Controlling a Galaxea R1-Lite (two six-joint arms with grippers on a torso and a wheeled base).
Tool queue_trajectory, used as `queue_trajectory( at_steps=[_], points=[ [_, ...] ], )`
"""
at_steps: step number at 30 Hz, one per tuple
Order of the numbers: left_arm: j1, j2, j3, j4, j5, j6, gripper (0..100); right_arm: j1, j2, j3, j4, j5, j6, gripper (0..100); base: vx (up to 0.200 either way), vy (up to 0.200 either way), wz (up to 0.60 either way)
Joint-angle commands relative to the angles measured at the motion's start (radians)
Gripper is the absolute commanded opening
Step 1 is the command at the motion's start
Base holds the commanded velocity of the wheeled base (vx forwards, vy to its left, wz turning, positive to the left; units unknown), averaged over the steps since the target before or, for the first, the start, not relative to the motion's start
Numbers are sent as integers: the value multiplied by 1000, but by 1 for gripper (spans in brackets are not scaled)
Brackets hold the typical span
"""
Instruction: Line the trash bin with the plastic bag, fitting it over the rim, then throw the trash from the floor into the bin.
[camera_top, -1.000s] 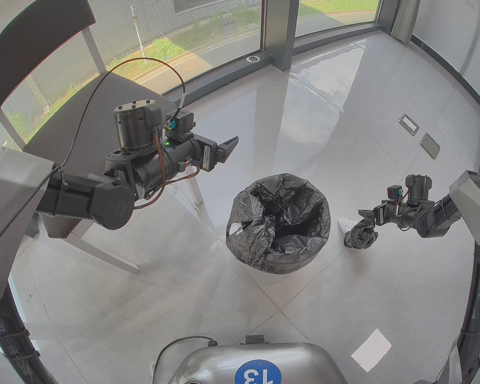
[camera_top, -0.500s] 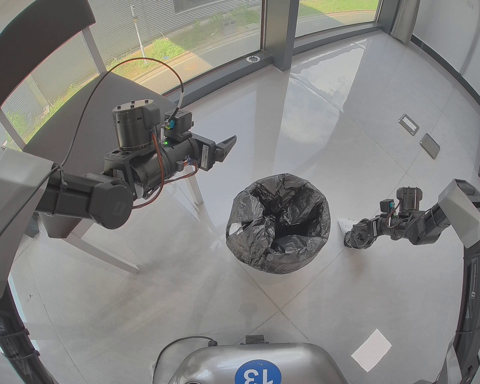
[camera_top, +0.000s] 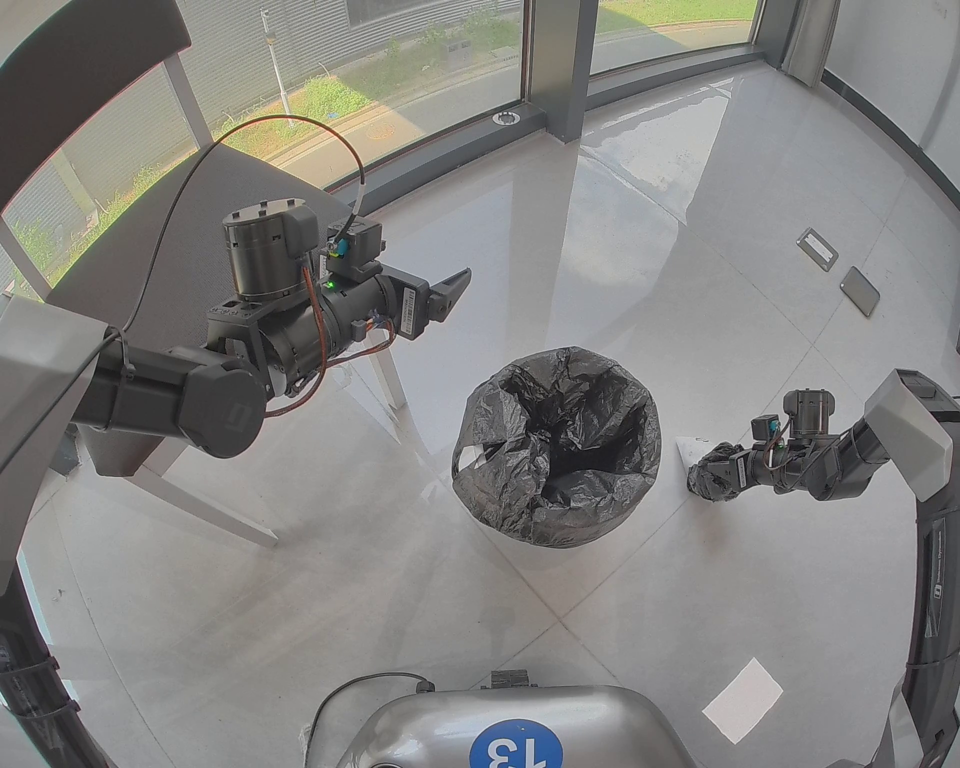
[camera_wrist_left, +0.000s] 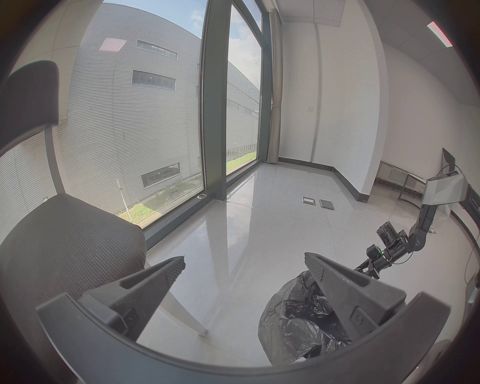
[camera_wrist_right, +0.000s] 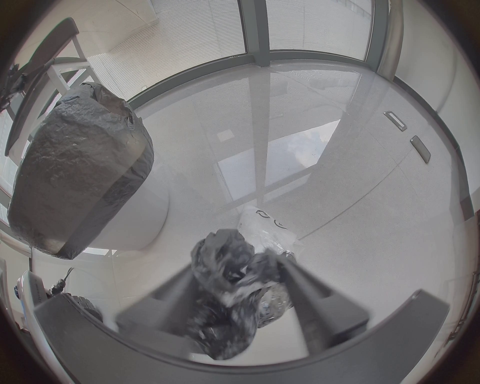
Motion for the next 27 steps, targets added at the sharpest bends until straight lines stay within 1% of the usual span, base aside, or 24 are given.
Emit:
queue_trajectory(
  at_steps=[1, 6, 9, 13, 14, 16, 18, 19, 20, 22, 23, 26, 27],
  points=[
    [0, 5, 1, 1, 0, 0, 100, 2, 0, 3, -1, -1, 0, 0, 0, 0, 0],
    [1, 8, 16, -1, 0, -4, 100, 2, -11, 33, -13, -9, -2, 0, 0, 0, 0],
    [3, 11, 41, -15, 0, -23, 100, 2, -95, 111, -48, -12, -19, 0, 0, 0, 0],
    [1, -15, 64, -35, 0, -18, 100, -1, -294, 262, -211, -18, -34, 0, 0, 0, 0],
    [1, -27, 68, -36, 0, -18, 100, 0, -360, 292, -235, -15, -34, 0, 0, 0, 0],
    [0, -52, 85, -36, 0, -17, 100, 6, -480, 320, -240, -15, -34, 0, 0, 0, 0],
    [1, -77, 104, -38, 0, -15, 100, 25, -592, 322, -237, -13, -34, 0, 0, 0, 0],
    [1, -80, 107, -38, 0, -15, 100, 28, -607, 322, -237, -13, -34, 0, 0, 0, 0],
    [3, -93, 119, -42, -1, -15, 100, 49, -672, 319, -232, -13, -34, 0, 0, 0, 0],
    [3, -93, 119, -42, -1, -15, 100, 49, -672, 319, -232, -13, -34, 0, 0, 0, 0],
    [3, -109, 127, -42, -1, -15, 100, 123, -776, 320, -229, -12, -20, 0, 0, 0, 0],
    [3, -112, 125, -42, 0, -15, 100, 184, -830, 323, -228, -12, -11, 0, 0, 0, 0],
    [3, -112, 125, -42, 0, -15, 100, 184, -830, 323, -228, -12, -11, 0, 0, 0, 0]
  ],
)
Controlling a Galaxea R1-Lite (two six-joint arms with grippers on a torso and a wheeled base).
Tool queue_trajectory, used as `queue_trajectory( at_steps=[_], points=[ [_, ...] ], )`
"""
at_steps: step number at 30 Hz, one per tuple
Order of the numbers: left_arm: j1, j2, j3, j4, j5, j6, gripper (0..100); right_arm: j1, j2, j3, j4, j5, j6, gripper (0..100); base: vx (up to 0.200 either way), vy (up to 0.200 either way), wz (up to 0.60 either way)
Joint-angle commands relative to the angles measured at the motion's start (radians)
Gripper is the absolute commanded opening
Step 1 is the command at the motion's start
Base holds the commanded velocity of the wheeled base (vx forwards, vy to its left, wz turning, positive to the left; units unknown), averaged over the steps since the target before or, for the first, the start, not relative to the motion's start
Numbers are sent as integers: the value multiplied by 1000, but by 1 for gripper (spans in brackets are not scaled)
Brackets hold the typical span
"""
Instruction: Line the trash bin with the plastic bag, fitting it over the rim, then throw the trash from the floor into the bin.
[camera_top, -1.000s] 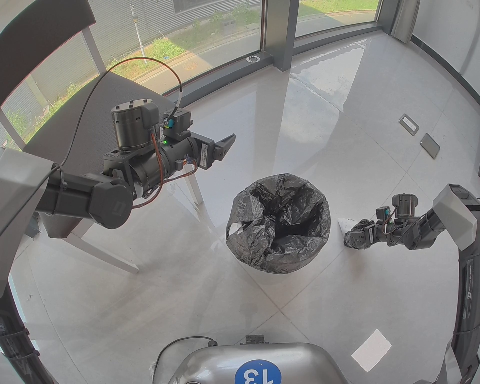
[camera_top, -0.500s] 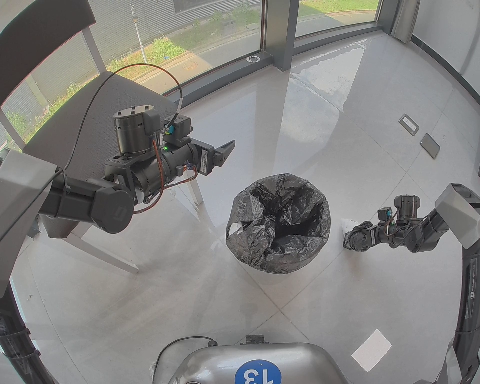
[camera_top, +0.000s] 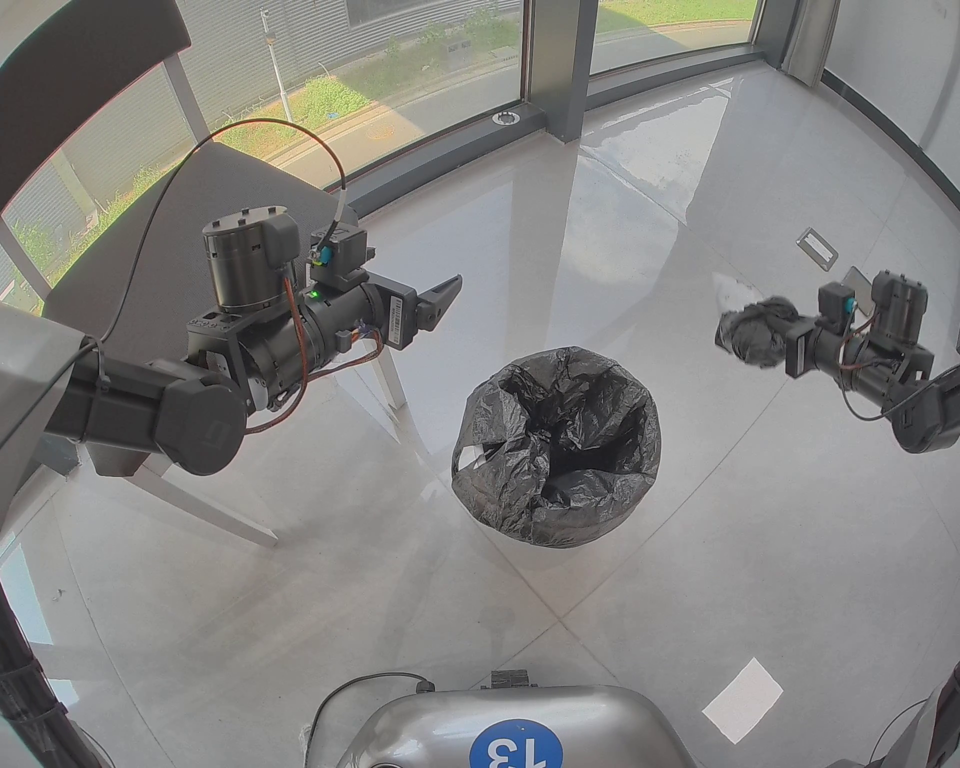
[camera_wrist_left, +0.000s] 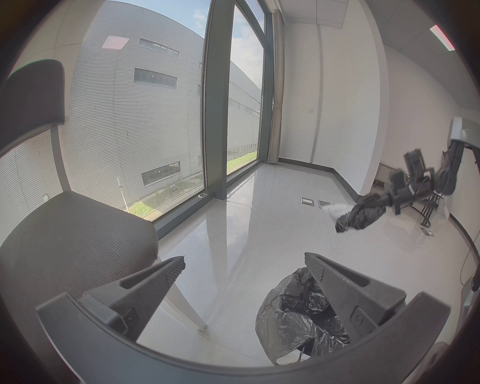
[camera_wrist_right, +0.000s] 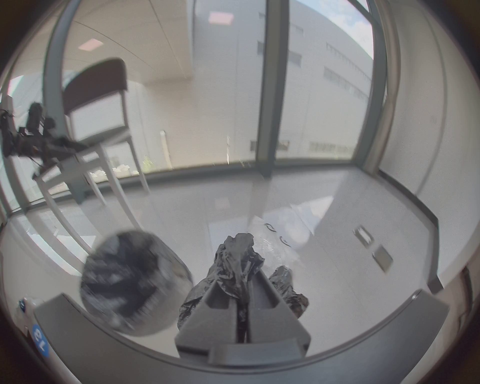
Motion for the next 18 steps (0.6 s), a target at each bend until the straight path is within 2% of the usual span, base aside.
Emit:
queue_trajectory(
  at_steps=[1, 2, 7, 10, 18],
  points=[
    [-4, -60, 31, -5, -1, 1, 100, 164, -279, 48, 3, 2, 17, 0, 0, 0, 0],
    [-4, -60, 33, -5, 1, 1, 100, 170, -282, 51, 7, 2, 17, 0, 0, 0, 0],
    [-11, -61, 77, -17, 1, -1, 100, 302, -320, 183, 44, 2, 19, 0, 0, 0, 0],
    [-11, -63, 82, -28, 1, 3, 100, 343, -306, 248, 49, 2, 14, 0, 0, 0, 0],
    [-11, -76, 85, -30, 1, 1, 100, 391, -178, 214, 47, 2, 10, 0, 0, 0, 0]
  ],
)
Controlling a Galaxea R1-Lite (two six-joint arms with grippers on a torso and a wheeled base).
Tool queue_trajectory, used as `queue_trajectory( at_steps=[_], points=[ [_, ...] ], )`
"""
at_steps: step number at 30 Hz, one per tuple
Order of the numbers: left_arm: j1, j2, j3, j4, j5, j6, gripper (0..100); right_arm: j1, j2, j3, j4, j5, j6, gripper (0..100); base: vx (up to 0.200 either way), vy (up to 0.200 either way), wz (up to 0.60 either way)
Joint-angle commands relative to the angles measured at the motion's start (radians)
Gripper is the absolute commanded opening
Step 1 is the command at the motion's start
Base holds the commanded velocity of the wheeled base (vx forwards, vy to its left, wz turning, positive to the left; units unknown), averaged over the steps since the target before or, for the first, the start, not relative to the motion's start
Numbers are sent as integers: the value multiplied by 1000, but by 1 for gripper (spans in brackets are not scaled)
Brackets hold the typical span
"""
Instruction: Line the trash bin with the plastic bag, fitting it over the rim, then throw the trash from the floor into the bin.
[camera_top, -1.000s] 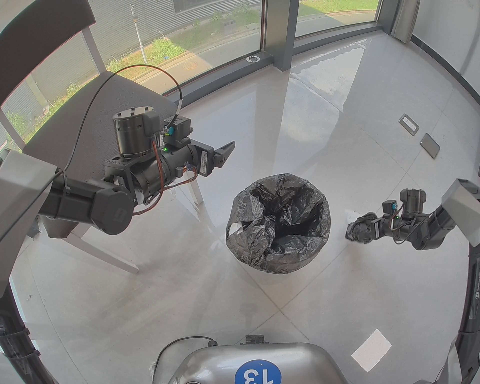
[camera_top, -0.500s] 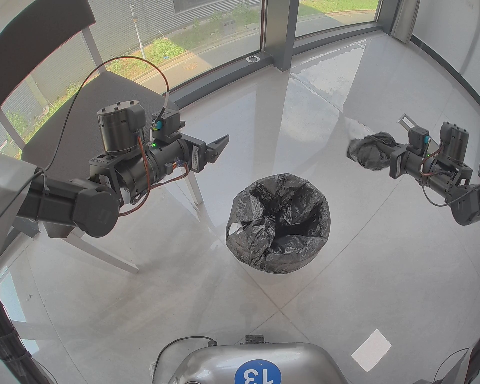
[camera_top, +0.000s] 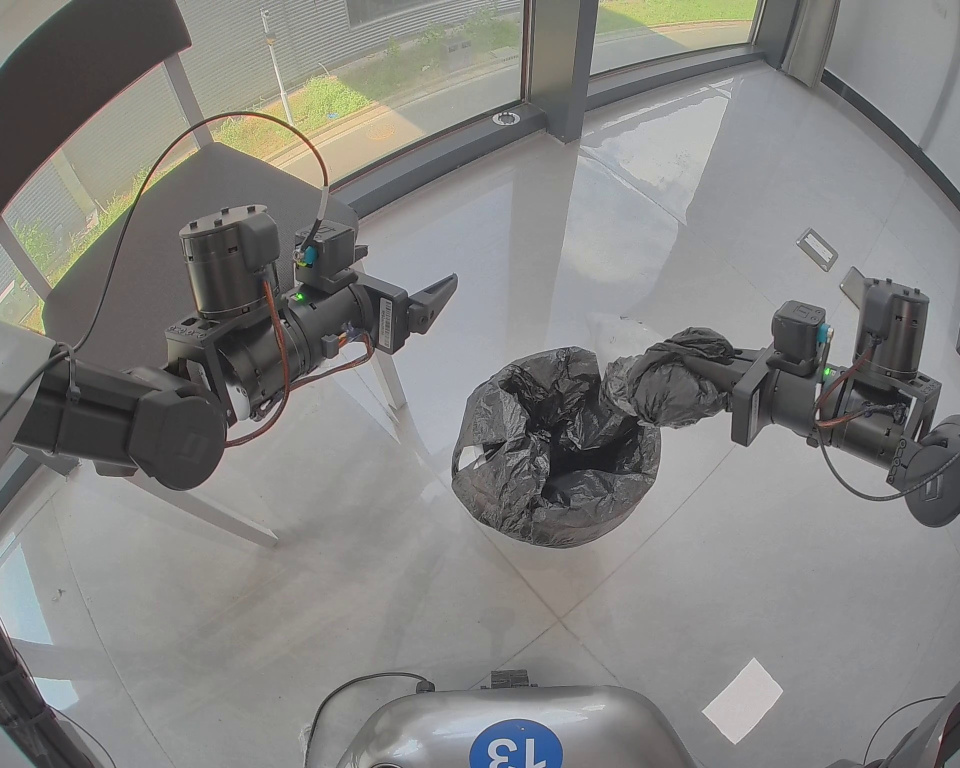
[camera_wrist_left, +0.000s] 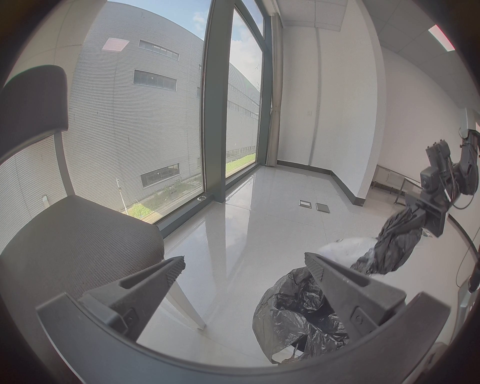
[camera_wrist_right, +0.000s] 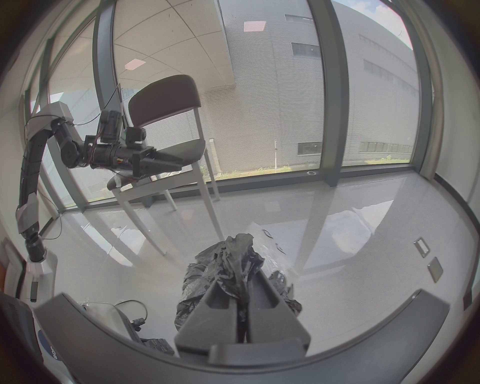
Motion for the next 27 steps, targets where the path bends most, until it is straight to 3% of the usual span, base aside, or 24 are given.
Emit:
queue_trajectory(
  at_steps=[1, 27],
  points=[
    [-1, -19, 5, -1, 0, 0, 100, 37, 101, -47, -1, 2, -3, 0, 0, 0, 0],
    [10, -55, 25, -3, 0, -4, 100, 53, 461, -349, 111, 2, -70, 0, 0, 0, 0]
  ],
)
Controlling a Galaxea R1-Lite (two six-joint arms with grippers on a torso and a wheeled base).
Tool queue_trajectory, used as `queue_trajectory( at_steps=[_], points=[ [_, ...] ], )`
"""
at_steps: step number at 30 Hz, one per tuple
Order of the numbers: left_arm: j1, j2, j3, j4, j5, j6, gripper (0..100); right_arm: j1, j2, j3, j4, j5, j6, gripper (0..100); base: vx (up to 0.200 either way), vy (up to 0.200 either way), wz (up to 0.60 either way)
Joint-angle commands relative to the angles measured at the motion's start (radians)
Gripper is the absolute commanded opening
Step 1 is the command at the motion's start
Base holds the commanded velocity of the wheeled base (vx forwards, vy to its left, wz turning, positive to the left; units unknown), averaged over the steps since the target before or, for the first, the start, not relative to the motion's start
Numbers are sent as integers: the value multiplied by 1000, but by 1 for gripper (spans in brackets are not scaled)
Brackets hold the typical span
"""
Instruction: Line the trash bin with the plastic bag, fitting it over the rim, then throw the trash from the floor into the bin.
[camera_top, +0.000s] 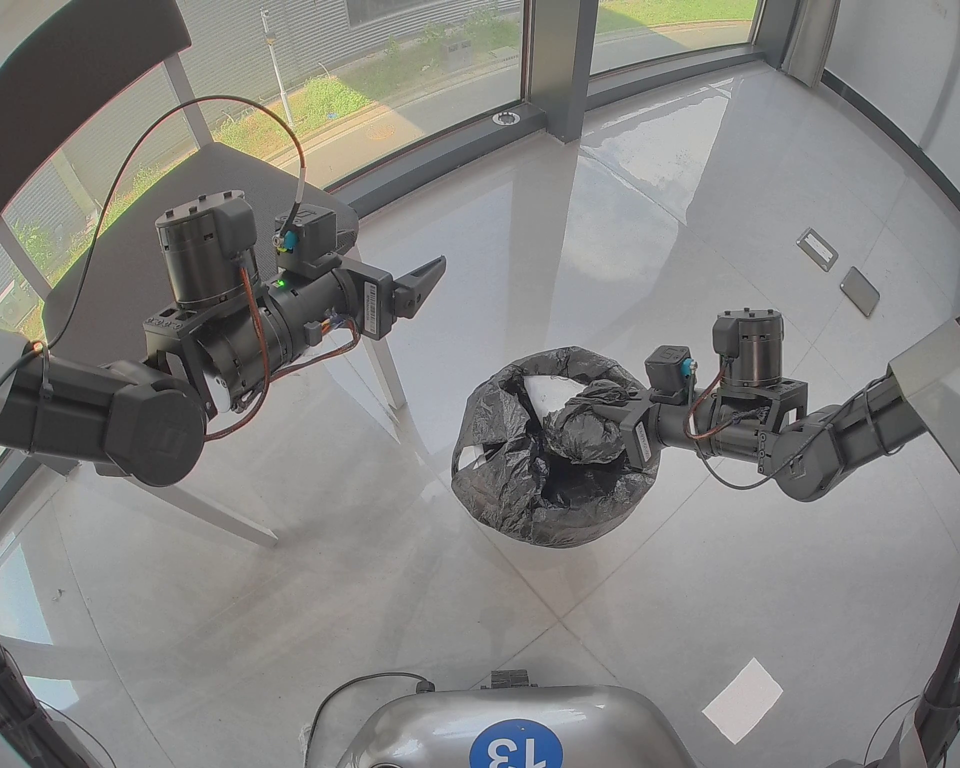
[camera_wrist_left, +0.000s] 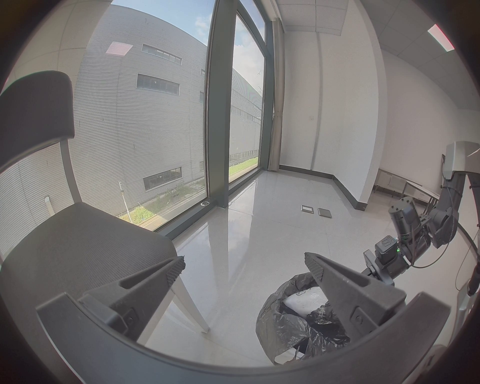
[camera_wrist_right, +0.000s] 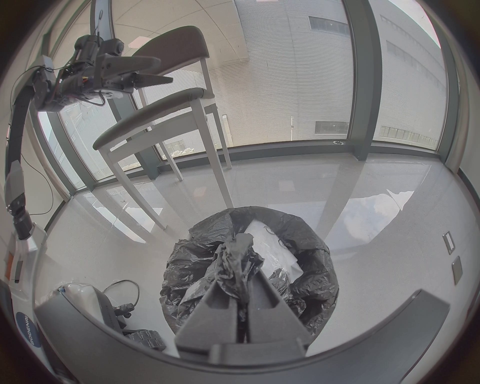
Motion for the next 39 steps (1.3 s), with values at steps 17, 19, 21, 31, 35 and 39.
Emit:
queue_trajectory(
  at_steps=[17, 19, 21, 31, 35, 39],
  points=[
    [4, -17, 47, -19, -1, 0, 100, 37, 8, -49, -13, 1, 13, 100, 0, 0, 0],
    [3, -30, 64, -19, -1, 0, 100, 39, -21, -13, -15, -1, 16, 100, 0, 0, 0],
    [3, -34, 71, -19, -1, 0, 100, 39, -38, 10, -15, -1, 16, 100, 0, 0, 0],
    [4, -43, 114, -24, 0, -17, 100, 5, -205, 269, -27, -13, 18, 100, 0, 0, 0],
    [-14, -66, 140, -2, 42, -74, 100, -45, -317, 352, -36, -124, 42, 100, 0, 0, 0],
    [-54, -97, 139, 131, 190, -207, 100, -114, -420, 365, -36, -237, 111, 100, 0, 0, 0]
  ],
)
